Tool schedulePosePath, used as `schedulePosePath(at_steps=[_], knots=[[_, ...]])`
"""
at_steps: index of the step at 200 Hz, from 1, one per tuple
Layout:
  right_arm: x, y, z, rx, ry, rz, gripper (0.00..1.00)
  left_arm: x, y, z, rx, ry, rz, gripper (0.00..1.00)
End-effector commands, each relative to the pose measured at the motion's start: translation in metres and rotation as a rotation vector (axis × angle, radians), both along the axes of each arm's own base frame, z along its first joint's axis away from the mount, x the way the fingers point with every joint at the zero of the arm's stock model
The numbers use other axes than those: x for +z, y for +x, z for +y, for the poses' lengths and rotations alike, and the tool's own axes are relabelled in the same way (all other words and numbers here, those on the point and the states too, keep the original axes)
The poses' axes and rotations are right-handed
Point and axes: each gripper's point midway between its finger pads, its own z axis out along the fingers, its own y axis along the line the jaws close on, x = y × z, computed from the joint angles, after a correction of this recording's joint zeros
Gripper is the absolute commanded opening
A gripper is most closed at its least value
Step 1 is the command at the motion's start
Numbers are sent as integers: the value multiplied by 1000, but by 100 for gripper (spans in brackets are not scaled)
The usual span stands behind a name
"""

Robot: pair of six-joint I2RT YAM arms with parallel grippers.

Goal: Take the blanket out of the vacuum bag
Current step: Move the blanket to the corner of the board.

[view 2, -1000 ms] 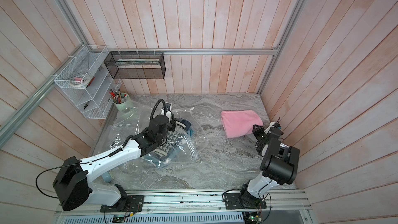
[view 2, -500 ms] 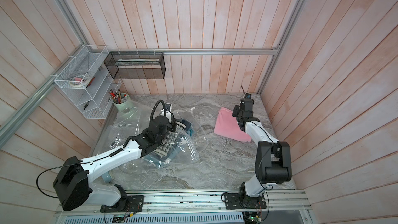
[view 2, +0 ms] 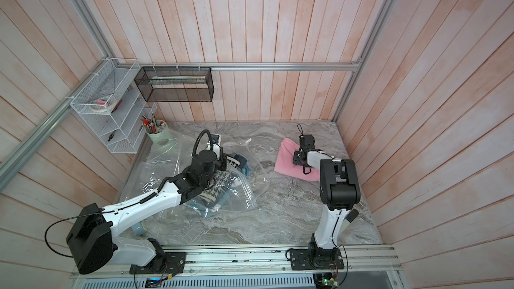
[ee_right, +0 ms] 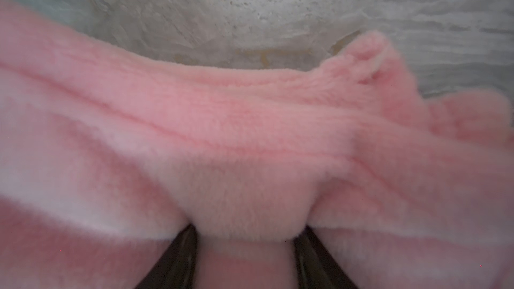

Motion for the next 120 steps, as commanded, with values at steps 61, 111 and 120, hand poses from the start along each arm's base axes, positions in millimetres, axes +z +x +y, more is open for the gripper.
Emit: schedulePosePath(at_steps=[61, 111, 120], knots=[[-5, 65, -60, -52, 72, 7, 56, 28, -7, 18, 34, -5, -49, 0], [21, 101, -78, -31, 65, -80, 55, 33, -15, 17, -6, -20, -47, 0], [31, 102, -81, -34, 44, -115, 55, 34, -19, 9, -59, -28, -52, 0]])
